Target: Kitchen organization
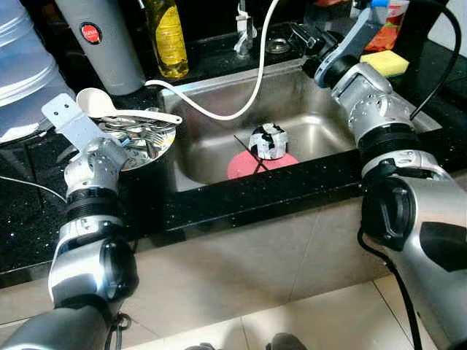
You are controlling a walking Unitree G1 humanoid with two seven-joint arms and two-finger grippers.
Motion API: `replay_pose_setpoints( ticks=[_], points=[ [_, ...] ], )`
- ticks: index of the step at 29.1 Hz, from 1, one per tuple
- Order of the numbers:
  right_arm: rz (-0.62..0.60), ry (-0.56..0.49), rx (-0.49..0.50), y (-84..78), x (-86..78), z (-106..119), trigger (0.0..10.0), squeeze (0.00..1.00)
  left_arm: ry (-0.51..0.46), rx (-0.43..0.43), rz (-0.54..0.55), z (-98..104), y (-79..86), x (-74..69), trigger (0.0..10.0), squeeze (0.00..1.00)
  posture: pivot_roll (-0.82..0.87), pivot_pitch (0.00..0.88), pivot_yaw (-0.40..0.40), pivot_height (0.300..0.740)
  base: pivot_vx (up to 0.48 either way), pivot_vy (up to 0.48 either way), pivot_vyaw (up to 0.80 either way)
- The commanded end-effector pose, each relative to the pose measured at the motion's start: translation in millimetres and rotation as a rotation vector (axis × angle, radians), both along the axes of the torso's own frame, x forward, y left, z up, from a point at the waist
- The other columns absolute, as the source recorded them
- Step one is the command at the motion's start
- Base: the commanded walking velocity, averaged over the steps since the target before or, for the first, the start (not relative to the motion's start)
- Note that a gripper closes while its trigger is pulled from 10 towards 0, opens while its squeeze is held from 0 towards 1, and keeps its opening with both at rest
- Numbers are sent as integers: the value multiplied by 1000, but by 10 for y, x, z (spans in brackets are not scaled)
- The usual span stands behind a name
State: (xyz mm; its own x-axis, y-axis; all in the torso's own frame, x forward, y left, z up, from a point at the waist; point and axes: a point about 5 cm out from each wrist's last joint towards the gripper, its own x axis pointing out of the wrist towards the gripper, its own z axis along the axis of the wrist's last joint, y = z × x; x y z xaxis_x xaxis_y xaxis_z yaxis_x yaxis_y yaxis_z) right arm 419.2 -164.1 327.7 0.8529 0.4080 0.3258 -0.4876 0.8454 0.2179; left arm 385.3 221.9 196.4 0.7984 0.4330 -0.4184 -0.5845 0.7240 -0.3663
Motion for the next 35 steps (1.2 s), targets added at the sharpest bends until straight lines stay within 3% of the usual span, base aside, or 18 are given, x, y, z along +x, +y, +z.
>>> replay_pose_setpoints(
  ticks=[1,3,4,11,14,16,19,20,22,23,24,25,26,27,29,31,32,35],
  points=[
    [20,12,-1,56,4,-16,10000,0,-25,47,24,23,117,-26,9333,0,-40,72,94,740,0,0,0],
    [21,12,0,57,4,-17,10000,0,-53,57,21,77,119,-20,9333,0,-40,72,93,740,0,0,0],
    [22,11,1,59,4,-17,10000,0,-96,84,20,159,128,-14,10000,0,-38,70,93,740,0,0,0],
    [27,12,2,76,5,-21,10000,0,-232,198,21,462,160,-31,10000,0,-38,66,92,740,0,0,0],
    [31,10,1,88,4,-12,10000,0,-331,287,-14,682,90,-55,10000,0,-37,61,87,740,0,0,0],
    [31,9,1,90,4,-10,10000,0,-346,301,-20,716,75,-61,10000,0,-37,61,87,740,0,0,0],
    [38,3,1,108,3,4,10000,0,-436,384,-128,866,-139,-86,10000,0,-36,55,84,740,0,0,0],
    [44,-2,3,117,0,10,10000,0,-479,428,-209,909,-254,-100,10000,0,-37,54,85,740,0,0,0],
    [47,-4,3,121,-1,12,10000,0,-492,442,-242,915,-290,-103,10000,0,-37,54,85,740,0,0,0],
    [69,-9,7,136,-7,18,10000,0,-507,499,-327,912,-364,-111,10000,0,-37,53,86,740,0,0,0],
    [69,-9,7,136,-7,18,10000,0,-507,499,-327,912,-364,-111,10000,0,-37,53,86,740,0,0,0],
    [92,-14,10,149,-15,24,10000,0,-518,557,-389,907,-419,-125,10000,0,-37,53,86,740,0,0,0],
    [154,-24,23,176,-36,42,10000,0,-536,632,-463,890,-475,-166,10000,0,-40,55,88,740,0,0,0],
    [154,-24,23,176,-36,42,10000,0,-536,632,-463,890,-475,-166,10000,0,-40,55,88,740,0,0,0],
    [297,-44,53,227,-95,76,10000,0,-584,716,-579,864,-565,-270,10000,0,-41,56,89,740,0,0,0],
    [363,-48,79,245,-125,90,10000,0,-611,744,-629,856,-614,-325,10000,0,-41,56,89,740,0,0,0],
    [469,-51,137,272,-178,114,10000,0,-652,805,-758,821,-752,-427,10000,0,-37,60,85,740,0,0,0],
    [498,-51,154,281,-193,119,10000,0,-666,830,-805,805,-804,-460,10000,0,-37,60,85,740,0,0,0]
  ],
)
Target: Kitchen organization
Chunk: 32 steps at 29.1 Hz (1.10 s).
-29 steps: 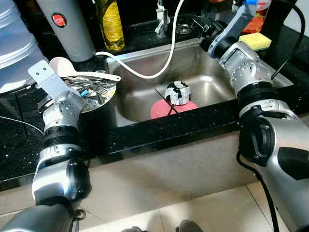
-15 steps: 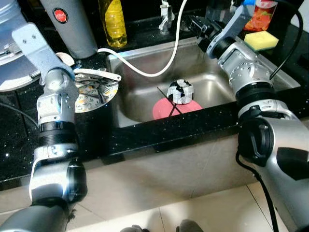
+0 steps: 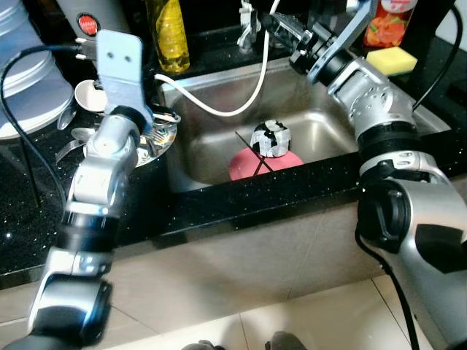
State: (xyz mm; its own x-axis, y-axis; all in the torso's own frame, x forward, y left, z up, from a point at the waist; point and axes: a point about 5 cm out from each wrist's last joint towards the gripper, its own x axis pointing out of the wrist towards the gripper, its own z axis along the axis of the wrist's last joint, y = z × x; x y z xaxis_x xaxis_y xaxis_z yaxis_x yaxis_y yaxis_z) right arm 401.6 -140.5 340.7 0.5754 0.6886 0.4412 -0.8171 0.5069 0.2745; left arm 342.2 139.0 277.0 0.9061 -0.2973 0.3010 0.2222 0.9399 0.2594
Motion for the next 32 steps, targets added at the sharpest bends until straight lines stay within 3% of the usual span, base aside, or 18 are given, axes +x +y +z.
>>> replay_pose_setpoints(
  ticks=[1,6,13,18,24,28,32],
  points=[
    [85,-2,24,70,-42,-20,10000,0,-9,71,-99,-31,-77,-85,10000,0,-36,61,82,740,0,0,0],
    [159,-9,17,156,-86,-69,10000,0,12,86,-318,-47,-325,-244,10000,0,-40,61,80,740,0,0,0],
    [192,6,15,184,-121,-91,10000,0,3,79,-435,-25,-463,-343,10000,0,-41,61,79,740,0,0,0],
    [201,8,13,169,-145,-92,10000,0,-1,65,-399,-18,-443,-308,10000,0,-43,64,80,740,0,0,0],
    [208,-10,18,125,-178,-80,10000,0,-64,46,-152,64,-207,-136,10000,0,-44,65,81,740,0,0,0],
    [205,-5,24,112,-189,-77,10000,0,-96,35,-174,138,-216,-168,10000,0,-43,65,81,740,0,0,0],
    [213,-7,24,134,-199,-73,10000,0,-79,21,-310,113,-371,-276,10000,0,-45,65,81,740,0,0,0]
  ],
)
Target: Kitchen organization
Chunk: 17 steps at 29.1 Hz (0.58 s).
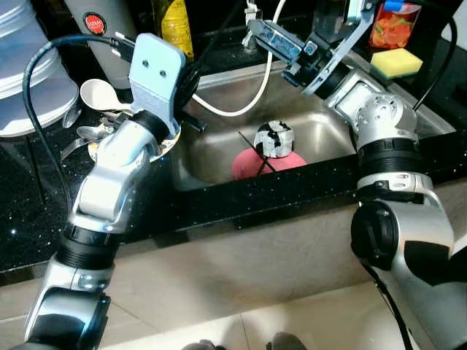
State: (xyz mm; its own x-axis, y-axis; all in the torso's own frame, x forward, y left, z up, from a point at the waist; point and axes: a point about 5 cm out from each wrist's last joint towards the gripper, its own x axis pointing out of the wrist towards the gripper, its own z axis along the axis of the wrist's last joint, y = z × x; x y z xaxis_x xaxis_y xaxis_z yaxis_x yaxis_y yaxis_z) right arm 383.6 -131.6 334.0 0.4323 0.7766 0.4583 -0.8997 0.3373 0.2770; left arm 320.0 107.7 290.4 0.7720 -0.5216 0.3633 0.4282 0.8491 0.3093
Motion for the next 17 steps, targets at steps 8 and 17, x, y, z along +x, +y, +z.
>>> replay_pose_setpoints(
  ticks=[8,17],
  points=[
    [32,2,-1,75,-28,-19,10000,0,12,4,-124,-30,-161,-117,10000,0,-43,67,79,740,0,0,0],
    [42,-5,0,84,-41,1,7843,0,33,8,-141,-70,-191,-122,10000,0,-45,65,77,740,0,0,0]
  ],
)
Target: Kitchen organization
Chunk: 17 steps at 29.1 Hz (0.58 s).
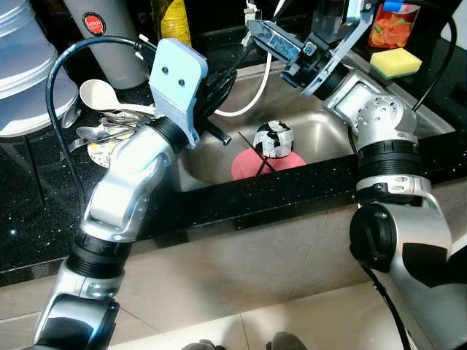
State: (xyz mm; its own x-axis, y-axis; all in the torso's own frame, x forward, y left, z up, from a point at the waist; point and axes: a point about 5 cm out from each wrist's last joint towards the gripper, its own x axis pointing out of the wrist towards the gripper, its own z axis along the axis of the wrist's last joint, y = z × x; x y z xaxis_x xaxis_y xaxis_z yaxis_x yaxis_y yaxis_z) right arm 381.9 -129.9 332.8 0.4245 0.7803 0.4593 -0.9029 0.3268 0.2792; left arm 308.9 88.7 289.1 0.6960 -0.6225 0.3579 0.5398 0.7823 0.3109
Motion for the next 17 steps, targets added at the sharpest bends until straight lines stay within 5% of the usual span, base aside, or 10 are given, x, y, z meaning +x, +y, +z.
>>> replay_pose_setpoints(
  ticks=[1,3,4,17],
  points=[
    [31,-7,-1,66,-25,16,1451,0,31,4,-4,-59,1,-9,10000,0,-45,65,77,740,0,0,0],
    [31,-8,0,65,-25,19,1451,0,32,2,-3,-59,2,-7,10000,0,-45,65,77,740,0,0,0],
    [32,-8,4,63,-26,21,0,0,32,0,-2,-56,3,-4,10000,0,-46,65,78,740,0,0,0],
    [38,-15,7,64,-39,29,0,0,65,-29,29,-36,30,39,10000,0,-46,63,78,740,0,0,0]
  ],
)
